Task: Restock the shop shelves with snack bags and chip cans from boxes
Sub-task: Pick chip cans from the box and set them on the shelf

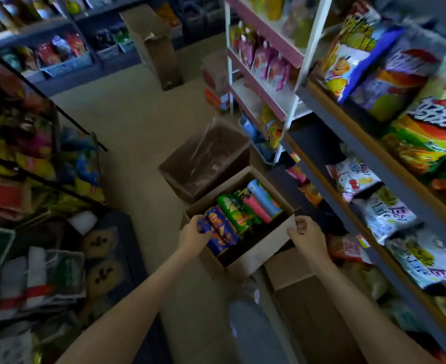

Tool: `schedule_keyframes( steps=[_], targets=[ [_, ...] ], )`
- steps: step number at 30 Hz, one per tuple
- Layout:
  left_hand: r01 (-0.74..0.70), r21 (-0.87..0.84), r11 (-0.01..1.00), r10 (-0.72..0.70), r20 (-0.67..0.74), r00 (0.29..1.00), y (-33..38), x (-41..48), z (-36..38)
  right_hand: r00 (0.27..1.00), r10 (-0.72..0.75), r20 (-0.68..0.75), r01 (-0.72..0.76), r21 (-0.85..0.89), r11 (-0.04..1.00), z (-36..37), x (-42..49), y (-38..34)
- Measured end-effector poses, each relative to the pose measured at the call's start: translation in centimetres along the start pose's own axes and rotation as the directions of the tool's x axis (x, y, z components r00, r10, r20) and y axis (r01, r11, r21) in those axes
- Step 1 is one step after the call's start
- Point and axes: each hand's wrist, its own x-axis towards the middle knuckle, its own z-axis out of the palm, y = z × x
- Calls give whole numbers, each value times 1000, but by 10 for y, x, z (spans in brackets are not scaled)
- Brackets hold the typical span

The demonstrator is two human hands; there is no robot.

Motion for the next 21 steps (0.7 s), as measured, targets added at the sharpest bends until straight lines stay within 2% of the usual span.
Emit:
schedule_keyframes(
  steps=[6, 11, 14, 17, 21],
  targets=[
    [112, -2, 994, -112, 29, 993, -37, 150, 31, 989, 82, 126, -68, -110, 992, 87, 122, 29],
    [149, -4, 989, -148, 53, 988, -126, 278, 95, 975, 150, 163, -127, -144, 981, 188, 209, 85],
    [120, 33, 992, -121, 61, 991, -139, 313, 116, 956, 199, 215, -170, -148, 974, 248, 248, 113],
    [83, 55, 995, -87, 79, 993, -158, 345, 132, 964, 182, 193, -145, -189, 971, 295, 279, 128],
    [46, 100, 994, -57, 116, 992, -178, 370, 146, 973, 145, 179, -69, -371, 926, 332, 314, 141]
  ],
)
